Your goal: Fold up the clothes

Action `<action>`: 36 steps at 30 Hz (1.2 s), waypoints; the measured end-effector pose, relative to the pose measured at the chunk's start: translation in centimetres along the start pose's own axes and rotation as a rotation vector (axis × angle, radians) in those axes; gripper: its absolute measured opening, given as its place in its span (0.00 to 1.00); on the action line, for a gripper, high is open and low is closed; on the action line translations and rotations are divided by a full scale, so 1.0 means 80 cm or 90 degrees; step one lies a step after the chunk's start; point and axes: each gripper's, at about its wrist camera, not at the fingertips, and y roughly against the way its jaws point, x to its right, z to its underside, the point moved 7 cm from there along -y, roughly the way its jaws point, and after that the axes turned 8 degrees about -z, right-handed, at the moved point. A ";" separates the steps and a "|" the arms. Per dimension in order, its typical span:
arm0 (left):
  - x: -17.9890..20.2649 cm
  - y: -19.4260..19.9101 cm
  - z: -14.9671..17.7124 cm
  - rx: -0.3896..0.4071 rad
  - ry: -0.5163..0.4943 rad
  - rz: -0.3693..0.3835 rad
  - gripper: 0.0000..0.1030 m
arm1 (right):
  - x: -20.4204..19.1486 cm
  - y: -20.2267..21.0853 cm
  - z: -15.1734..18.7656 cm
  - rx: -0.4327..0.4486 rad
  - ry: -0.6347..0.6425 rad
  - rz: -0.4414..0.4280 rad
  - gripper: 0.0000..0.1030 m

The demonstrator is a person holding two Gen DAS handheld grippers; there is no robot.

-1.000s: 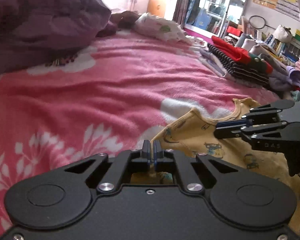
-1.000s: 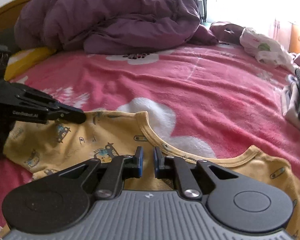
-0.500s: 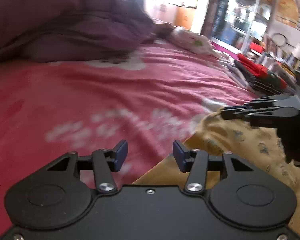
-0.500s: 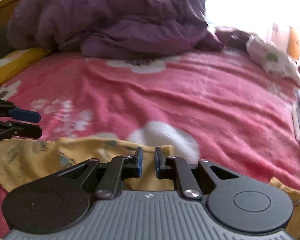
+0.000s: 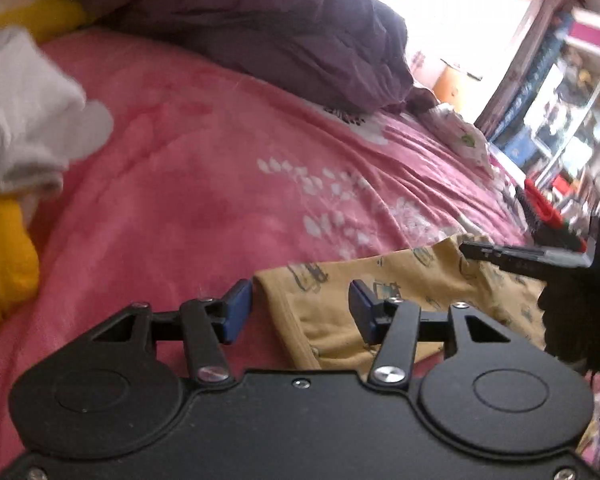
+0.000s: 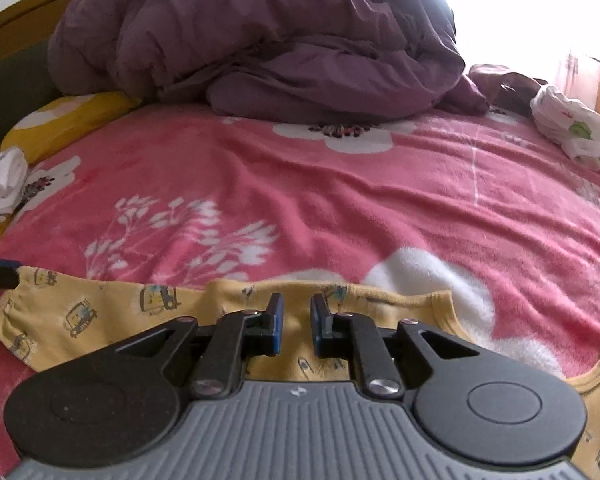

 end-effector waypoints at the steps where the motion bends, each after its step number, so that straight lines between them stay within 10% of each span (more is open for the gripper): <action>1: -0.001 0.000 0.002 0.001 0.010 -0.004 0.44 | 0.001 -0.001 0.002 0.001 -0.008 0.001 0.16; 4: -0.003 0.006 0.007 0.009 0.026 -0.016 0.08 | 0.008 -0.004 0.002 0.009 -0.043 -0.005 0.16; 11: -0.029 0.035 0.024 0.017 0.107 -0.018 0.08 | 0.017 -0.019 -0.006 0.008 -0.076 -0.005 0.16; 16: -0.017 0.044 0.016 0.062 0.052 -0.028 0.44 | 0.013 -0.021 -0.011 -0.005 -0.053 0.009 0.17; 20: 0.010 0.065 0.004 0.130 -0.021 -0.022 0.44 | -0.002 0.006 -0.019 0.018 -0.005 0.004 0.18; 28: 0.061 0.026 0.031 0.050 -0.144 -0.040 0.51 | -0.057 0.014 0.022 -0.060 0.087 -0.016 0.27; 31: 0.083 0.036 0.027 0.082 -0.160 0.002 0.75 | -0.069 0.035 0.019 -0.018 0.080 -0.013 0.29; 36: 0.133 0.032 0.024 0.116 -0.184 0.040 0.75 | -0.069 0.115 0.046 0.053 -0.017 -0.054 0.35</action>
